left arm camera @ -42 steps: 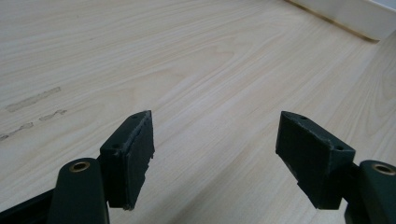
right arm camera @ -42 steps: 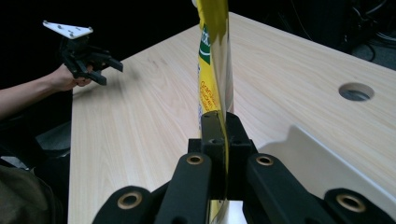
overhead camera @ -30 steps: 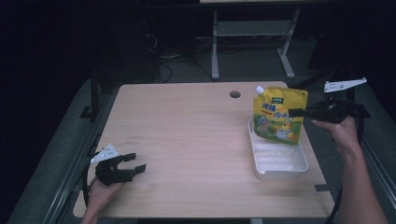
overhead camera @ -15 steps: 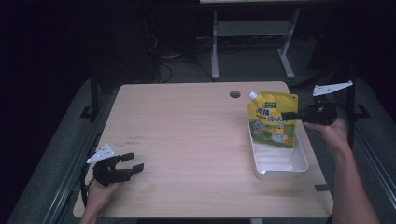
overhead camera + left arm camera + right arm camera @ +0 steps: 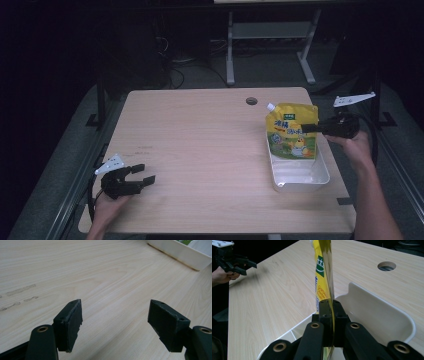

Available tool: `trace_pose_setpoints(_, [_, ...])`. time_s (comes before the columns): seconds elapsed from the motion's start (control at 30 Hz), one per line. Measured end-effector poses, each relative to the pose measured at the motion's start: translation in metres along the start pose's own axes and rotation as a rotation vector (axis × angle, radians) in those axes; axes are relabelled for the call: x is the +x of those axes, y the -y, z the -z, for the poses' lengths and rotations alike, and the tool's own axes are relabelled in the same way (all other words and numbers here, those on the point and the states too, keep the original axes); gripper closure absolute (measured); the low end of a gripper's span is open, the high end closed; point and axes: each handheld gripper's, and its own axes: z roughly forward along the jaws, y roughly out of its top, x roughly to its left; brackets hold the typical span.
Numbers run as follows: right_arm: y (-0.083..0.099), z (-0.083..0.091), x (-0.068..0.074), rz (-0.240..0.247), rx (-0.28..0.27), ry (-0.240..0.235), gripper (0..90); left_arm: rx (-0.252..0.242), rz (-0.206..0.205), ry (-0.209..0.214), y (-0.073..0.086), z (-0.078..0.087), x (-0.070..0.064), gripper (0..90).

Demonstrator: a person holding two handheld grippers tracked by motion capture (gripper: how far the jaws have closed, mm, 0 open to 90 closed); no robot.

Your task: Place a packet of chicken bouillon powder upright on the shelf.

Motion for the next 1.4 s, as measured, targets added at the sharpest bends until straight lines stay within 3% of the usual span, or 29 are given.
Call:
trace_pose_setpoints(0.23, [0.003,0.004,0.0,-0.038,-0.049,0.017,82.8,0.011,-0.014,0.005,0.0,-0.003,-0.002,27.3])
trace_pose_setpoints(0.53, [0.014,0.008,0.002,-0.082,-0.043,0.035,84.5,0.023,-0.047,0.019,-0.003,-0.008,-0.009,27.1])
trace_pose_setpoints(0.8, [0.03,0.013,0.001,-0.12,-0.071,0.032,84.7,0.018,-0.046,0.024,-0.003,-0.006,-0.011,27.1])
trace_pose_setpoints(1.13, [0.033,0.02,0.006,-0.146,-0.09,0.082,64.8,0.018,-0.029,0.028,-0.002,-0.006,-0.009,26.8])
trace_pose_setpoints(1.4, [0.042,0.03,0.012,-0.16,-0.092,0.125,57.2,0.026,-0.03,0.03,-0.002,-0.007,-0.01,26.5])
